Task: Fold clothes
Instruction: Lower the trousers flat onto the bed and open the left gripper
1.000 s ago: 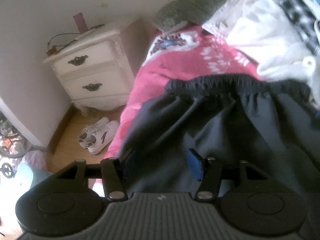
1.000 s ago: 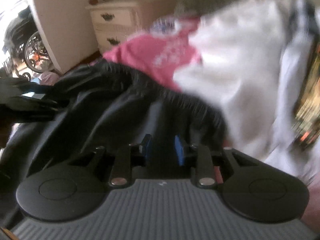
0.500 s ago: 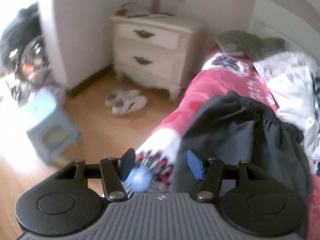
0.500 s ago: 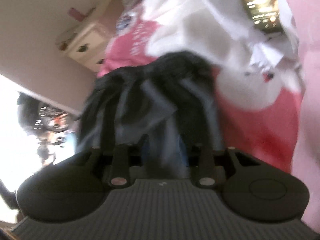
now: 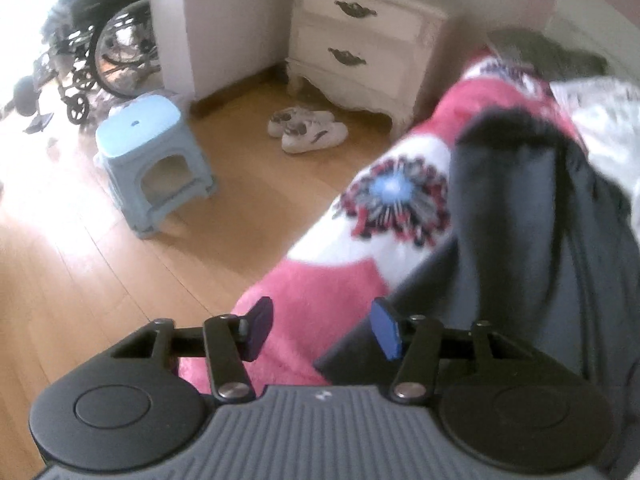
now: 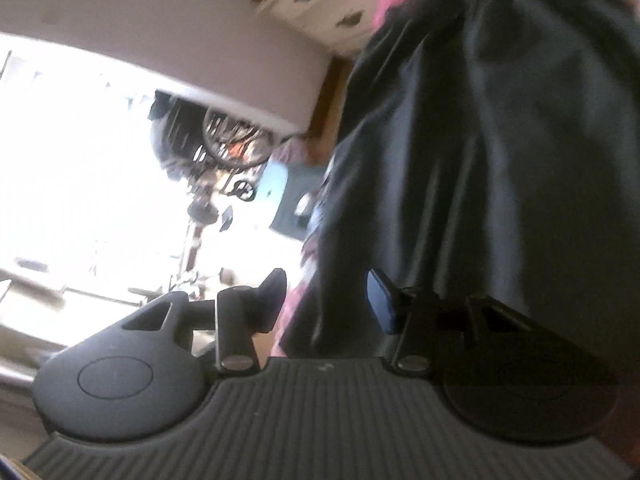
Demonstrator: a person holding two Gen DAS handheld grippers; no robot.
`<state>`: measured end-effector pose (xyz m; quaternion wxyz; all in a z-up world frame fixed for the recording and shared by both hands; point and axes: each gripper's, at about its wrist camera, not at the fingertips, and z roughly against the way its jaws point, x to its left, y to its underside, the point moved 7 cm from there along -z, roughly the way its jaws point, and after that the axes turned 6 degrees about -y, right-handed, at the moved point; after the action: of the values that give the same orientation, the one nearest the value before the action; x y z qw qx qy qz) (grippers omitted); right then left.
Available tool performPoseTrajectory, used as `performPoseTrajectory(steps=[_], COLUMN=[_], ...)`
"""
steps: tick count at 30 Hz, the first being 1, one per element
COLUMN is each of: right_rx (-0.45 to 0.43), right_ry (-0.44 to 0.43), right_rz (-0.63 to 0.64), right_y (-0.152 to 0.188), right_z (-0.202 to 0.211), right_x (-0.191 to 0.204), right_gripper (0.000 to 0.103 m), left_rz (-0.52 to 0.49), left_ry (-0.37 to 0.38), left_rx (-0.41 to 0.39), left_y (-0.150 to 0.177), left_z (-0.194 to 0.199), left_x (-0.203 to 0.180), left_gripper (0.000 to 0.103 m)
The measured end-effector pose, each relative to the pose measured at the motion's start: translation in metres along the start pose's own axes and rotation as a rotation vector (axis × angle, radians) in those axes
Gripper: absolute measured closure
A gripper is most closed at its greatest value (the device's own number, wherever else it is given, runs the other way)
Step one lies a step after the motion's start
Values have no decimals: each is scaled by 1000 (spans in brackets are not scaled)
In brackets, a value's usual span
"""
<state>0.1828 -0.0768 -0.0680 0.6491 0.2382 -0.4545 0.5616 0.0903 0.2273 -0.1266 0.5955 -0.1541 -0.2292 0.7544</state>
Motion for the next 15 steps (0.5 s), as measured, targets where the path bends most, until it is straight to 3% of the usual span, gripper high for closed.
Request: performPoseTrajectory(steps=[3,4,5,8,12,15], right_rx=[29,34,38,40,34,19], right_ry=[20,31,41,70,143,200], right_rz=[-13,-24,-39,-68,-51,-48], right_y=[5,6,6,3,0,-3], right_z=[-24,-31,-36,-45,-45,-43], right_x=[-2,-5,-9,-19,-36,-55], right_gripper=[58,58,58,58,58,58], left_rz=[-53,-66,-73,-48,205,394], left_ry=[-2,1,1,-9,64,83], left_rx=[-3,1,6,-20,-117,-137], left_y=[8,11,14,17,9,15], left_z=[-12,-16,-19,-13,24,33], left_x=[-12,-16,-19,-20,4,30], left_gripper=[70,89,101,102,102,102])
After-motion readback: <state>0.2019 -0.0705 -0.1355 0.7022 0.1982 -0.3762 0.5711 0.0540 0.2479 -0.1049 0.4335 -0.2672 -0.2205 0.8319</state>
